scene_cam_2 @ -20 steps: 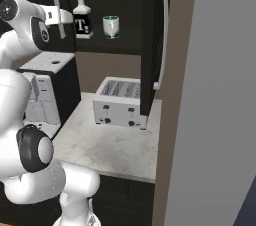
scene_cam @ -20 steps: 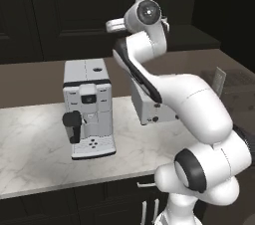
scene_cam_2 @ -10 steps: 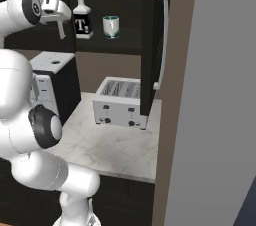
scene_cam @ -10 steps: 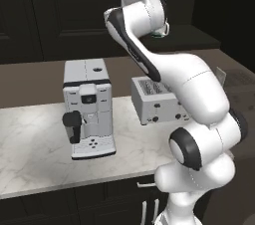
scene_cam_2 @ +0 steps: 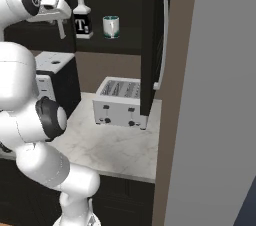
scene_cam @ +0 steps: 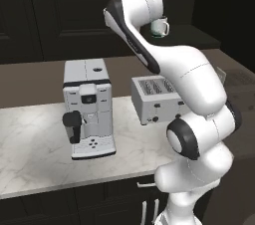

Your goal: Open the cabinet directly in front. Then move the liquor and the mug to the dining counter with the jar on it.

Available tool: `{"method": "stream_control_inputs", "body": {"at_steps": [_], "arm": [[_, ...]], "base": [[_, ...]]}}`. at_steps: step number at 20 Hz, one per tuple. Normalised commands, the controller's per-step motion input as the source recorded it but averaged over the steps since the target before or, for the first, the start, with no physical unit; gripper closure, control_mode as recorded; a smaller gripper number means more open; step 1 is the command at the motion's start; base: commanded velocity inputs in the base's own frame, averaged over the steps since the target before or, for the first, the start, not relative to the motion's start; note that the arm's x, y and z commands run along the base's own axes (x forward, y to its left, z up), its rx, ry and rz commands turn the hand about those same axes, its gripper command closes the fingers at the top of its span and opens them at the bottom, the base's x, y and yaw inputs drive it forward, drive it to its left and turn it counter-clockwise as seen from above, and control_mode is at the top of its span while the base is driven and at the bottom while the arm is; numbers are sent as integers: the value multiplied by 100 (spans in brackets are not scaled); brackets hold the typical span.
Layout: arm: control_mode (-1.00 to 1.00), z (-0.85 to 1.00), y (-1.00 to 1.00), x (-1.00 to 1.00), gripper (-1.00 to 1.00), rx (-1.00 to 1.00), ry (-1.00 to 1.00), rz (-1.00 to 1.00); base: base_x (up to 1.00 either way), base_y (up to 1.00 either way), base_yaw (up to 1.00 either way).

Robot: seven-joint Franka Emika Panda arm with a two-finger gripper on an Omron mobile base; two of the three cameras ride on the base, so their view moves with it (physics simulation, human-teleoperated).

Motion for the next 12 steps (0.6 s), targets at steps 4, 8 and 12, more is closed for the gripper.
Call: {"method": "stream_control_inputs", "body": {"at_steps": [4, 8, 12], "arm": [[-100, -1, 0, 0, 100, 0, -1, 0], [-100, -32, 0, -37, 100, 0, -12, 4], [-100, -50, -1, -93, 100, 0, -16, 12]], "base": [[0, 0, 0], [0, 0, 0], [0, 0, 0]]}}
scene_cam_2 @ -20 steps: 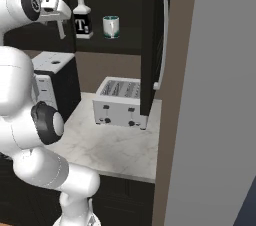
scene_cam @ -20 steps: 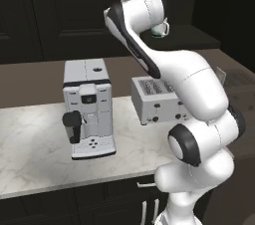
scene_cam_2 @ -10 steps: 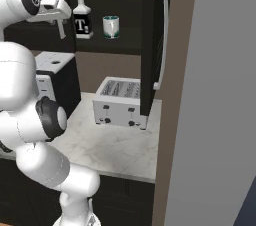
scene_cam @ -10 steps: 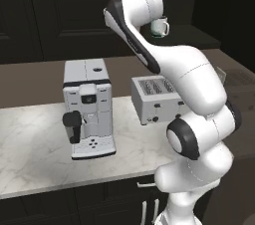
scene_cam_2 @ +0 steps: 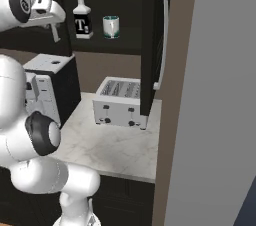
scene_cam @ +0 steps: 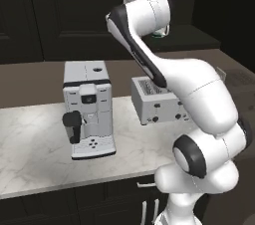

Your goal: Open the cabinet directly in front. Then move the liquor and the mug to the dining counter with the jar on it.

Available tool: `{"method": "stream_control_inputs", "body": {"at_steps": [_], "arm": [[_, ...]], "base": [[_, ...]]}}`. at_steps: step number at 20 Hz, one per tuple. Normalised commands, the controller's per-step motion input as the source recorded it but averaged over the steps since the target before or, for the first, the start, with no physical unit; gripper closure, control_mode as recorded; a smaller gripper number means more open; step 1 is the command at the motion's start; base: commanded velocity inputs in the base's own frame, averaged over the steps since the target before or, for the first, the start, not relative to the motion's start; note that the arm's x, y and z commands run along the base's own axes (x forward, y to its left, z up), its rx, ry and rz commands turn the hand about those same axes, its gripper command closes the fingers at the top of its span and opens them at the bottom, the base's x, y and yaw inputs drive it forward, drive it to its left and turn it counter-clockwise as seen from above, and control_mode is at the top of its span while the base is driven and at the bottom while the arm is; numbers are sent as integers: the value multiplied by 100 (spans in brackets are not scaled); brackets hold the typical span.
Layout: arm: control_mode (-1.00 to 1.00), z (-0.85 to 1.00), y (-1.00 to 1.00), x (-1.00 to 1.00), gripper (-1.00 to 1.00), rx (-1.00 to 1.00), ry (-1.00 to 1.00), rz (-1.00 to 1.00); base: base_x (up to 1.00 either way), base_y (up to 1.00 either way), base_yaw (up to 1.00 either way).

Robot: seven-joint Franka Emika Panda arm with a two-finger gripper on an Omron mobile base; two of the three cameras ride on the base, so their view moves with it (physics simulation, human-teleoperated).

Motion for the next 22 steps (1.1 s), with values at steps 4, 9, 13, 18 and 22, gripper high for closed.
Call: {"method": "stream_control_inputs", "body": {"at_steps": [4, 9, 13, 18, 22], "arm": [[-100, -25, 8, -100, 100, 0, -19, 17], [-100, -2, 75, -100, 100, 0, -23, 20], [-100, -3, 100, -100, 100, 0, -30, 13], [-100, -4, 75, -96, 100, 0, -23, 8], [-100, 8, -60, -88, -100, 14, -42, 19]], "base": [[0, 0, 0], [0, 0, 0], [0, 0, 0], [0, 0, 0], [0, 0, 0]]}}
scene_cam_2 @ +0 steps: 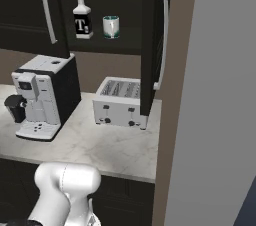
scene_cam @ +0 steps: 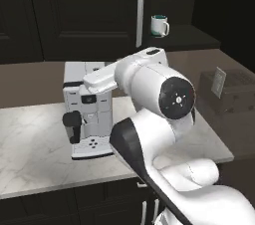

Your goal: Open the cabinet directly in front. Then move the liquor and the mug to the dining counter with the jar on it.

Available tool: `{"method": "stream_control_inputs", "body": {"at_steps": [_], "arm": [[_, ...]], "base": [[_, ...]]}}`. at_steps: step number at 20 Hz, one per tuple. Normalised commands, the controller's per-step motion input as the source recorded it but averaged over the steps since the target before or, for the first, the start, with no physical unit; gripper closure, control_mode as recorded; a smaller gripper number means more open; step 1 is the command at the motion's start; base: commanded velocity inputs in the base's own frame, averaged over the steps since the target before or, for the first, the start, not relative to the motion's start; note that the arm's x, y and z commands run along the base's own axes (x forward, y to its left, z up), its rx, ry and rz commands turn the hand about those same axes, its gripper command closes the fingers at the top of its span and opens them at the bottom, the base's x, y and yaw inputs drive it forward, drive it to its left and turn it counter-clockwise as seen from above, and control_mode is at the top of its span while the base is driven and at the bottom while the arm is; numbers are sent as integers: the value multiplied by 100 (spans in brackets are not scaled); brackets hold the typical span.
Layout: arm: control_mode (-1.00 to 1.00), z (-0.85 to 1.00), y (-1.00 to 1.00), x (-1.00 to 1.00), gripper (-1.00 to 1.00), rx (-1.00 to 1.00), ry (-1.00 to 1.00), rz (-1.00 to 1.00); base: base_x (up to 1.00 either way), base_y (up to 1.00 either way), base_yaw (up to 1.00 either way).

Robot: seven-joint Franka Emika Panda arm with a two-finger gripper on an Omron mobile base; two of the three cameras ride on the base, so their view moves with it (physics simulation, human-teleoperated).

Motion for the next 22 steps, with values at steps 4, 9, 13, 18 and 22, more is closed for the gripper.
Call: {"method": "stream_control_inputs", "body": {"at_steps": [4, 9, 13, 18, 22], "arm": [[-100, 16, -100, -84, -100, 34, -34, 11], [-100, 31, -100, -69, -100, 36, -18, 3], [-100, 26, -96, -40, -100, 28, -3, 0], [-100, 24, -29, 2, -100, 6, 10, 0], [-100, 1, 0, 9, -100, 0, 8, 0]], "base": [[0, 0, 0], [0, 0, 0], [0, 0, 0], [0, 0, 0], [0, 0, 0]]}}
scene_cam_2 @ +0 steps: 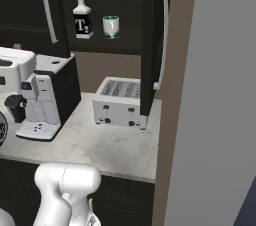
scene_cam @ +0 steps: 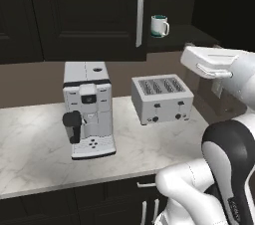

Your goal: Open the cabinet directly in front. Then move the liquor and the mug to the dining counter with the jar on it.

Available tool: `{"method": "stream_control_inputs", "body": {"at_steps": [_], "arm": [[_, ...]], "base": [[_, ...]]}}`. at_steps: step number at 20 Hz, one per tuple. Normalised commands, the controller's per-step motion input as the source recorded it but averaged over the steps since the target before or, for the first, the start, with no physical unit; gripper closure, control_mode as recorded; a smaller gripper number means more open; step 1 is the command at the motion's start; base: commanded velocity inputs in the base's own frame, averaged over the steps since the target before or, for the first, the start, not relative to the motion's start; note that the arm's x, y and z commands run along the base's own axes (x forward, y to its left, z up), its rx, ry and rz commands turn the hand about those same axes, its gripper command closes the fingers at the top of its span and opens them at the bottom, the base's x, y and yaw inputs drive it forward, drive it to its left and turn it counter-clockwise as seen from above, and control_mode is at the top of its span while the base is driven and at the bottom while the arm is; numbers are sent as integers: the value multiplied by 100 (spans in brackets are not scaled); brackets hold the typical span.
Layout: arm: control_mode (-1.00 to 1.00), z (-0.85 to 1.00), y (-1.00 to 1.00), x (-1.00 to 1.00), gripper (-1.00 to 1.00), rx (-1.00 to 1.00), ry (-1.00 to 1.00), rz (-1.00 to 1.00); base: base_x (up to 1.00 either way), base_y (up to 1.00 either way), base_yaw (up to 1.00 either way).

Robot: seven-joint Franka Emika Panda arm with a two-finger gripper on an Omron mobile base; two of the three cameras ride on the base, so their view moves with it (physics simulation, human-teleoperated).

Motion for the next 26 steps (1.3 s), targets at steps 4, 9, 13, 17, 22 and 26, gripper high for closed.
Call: {"method": "stream_control_inputs", "body": {"at_steps": [4, 9, 13, 17, 22, 26], "arm": [[-100, 0, -52, 3, -100, 7, 9, 0], [-100, 0, -94, 0, -100, 23, 0, 0], [-100, 0, -61, 12, -100, 16, 0, 0], [-100, 0, -15, 26, -100, 2, 8, 0], [-100, 0, -3, 41, -100, 0, 13, 0], [-100, 0, -3, 54, -100, 0, 19, 0]], "base": [[0, 0, 0], [0, 0, 0], [0, 0, 0], [0, 0, 0], [0, 0, 0], [0, 0, 0]]}}
